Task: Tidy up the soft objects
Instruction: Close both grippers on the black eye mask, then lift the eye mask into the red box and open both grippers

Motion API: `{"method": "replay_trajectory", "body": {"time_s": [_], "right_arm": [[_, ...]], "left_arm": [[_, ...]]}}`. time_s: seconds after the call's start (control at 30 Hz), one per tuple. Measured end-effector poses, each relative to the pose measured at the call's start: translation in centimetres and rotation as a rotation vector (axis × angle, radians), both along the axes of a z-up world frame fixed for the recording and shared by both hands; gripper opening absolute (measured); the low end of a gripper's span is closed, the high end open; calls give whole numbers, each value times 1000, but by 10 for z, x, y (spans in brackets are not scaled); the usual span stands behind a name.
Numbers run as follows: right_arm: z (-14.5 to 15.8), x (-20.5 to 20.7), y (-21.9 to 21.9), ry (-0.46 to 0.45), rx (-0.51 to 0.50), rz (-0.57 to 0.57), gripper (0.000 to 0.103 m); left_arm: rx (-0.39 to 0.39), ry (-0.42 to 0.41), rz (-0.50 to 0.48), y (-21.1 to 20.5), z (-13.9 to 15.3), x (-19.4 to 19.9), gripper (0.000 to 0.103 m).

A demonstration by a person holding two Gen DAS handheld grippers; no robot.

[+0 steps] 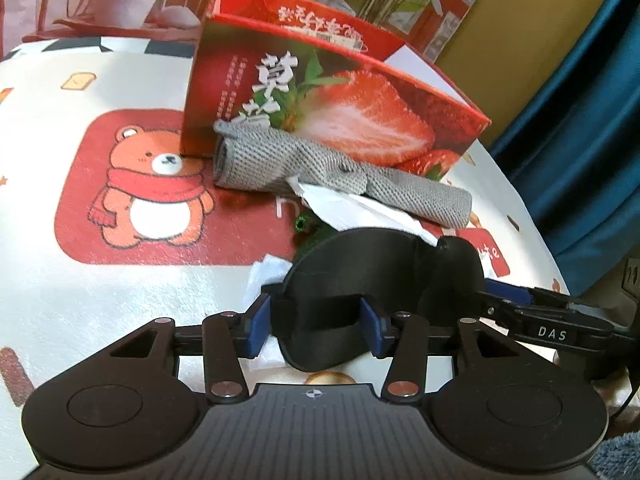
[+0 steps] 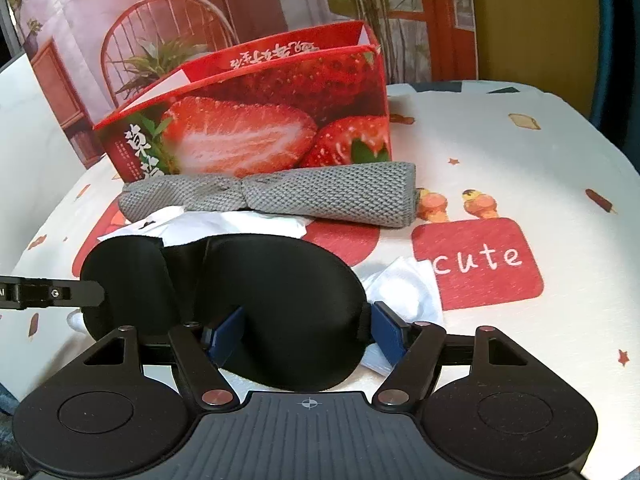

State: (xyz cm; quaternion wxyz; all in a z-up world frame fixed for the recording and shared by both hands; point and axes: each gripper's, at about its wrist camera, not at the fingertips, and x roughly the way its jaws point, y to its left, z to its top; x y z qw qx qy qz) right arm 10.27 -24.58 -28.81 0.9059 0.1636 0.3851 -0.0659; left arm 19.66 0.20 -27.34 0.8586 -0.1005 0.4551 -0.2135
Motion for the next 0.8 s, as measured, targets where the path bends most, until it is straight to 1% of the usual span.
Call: {"method": "replay_trajectory", "body": {"time_s": [0.2, 0.3, 0.37, 0.5, 0.53, 0.6, 0.67, 0.8], "right_arm": [[-1, 2, 1, 1, 8, 7, 67], [3, 3, 4, -10, 9, 21, 64], [7, 3, 6, -19, 8, 33, 58], [16, 4, 10, -52, 3, 64, 50], [18, 4, 12, -58, 3, 70, 47], [23, 6, 14, -74, 5, 88, 41], [28, 8, 17, -93, 14, 111, 30], [41, 13, 21, -138, 11, 149, 27]], "left_arm": [[-5, 6, 6, 1, -4, 1, 49], [-4, -4, 16, 3, -2, 1, 43], [-8, -14, 19, 4, 0, 0, 38], [-15, -44, 31, 8, 6, -3, 32], [-19, -55, 35, 9, 8, -3, 29], [-31, -76, 38, 11, 13, -4, 25], [-46, -99, 42, 13, 19, -4, 21], [-59, -146, 46, 14, 30, -7, 18]]}}
